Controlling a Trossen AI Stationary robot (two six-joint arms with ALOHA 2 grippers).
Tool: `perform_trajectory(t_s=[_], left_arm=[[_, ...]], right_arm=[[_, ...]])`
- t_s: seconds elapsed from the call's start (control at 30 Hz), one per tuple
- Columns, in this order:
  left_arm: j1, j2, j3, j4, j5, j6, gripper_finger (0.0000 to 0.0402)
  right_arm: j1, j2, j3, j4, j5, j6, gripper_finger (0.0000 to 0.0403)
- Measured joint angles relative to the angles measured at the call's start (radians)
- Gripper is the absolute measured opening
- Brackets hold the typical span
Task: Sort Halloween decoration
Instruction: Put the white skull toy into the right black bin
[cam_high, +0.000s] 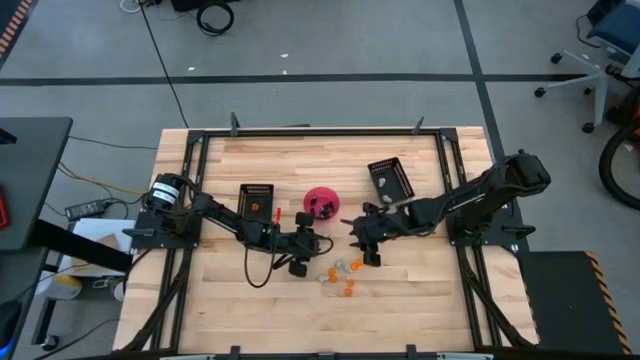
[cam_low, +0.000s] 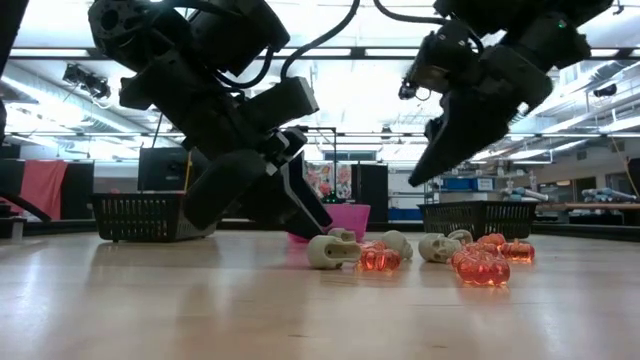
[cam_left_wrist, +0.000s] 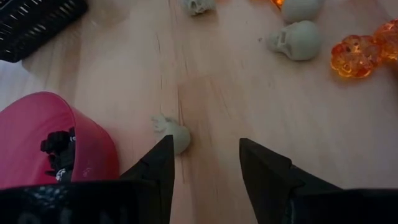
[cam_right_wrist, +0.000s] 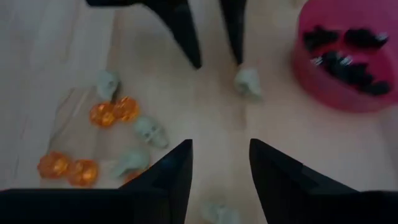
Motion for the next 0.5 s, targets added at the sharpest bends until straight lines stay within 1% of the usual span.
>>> perform_trajectory(t_s=[0.13,0.33,0.4,0.5], left_arm=[[0.006,0.000,0.000,0.000,0.000,0.000,0.0150],[0.006,0.000,0.000,0.006,0.000,-0.003,0.0150],[0.004,0.000,0.000,0.006,0.000,-0.003,0.0150],[0.003,0.000,0.000,0.006,0.000,-0.003,0.0150]], right_arm=[[0.034,0.033,0.000,-0.048,0.030,-0.007,0.0193],[0.037,0.081,0.000,-0.065,0.045,-0.010,0.0244],[0.038,0.083,0.000,-0.068,0.047,-0.010,0.0252],[0.038,0.083,0.000,-0.096,0.045,-0.010,0.0252]])
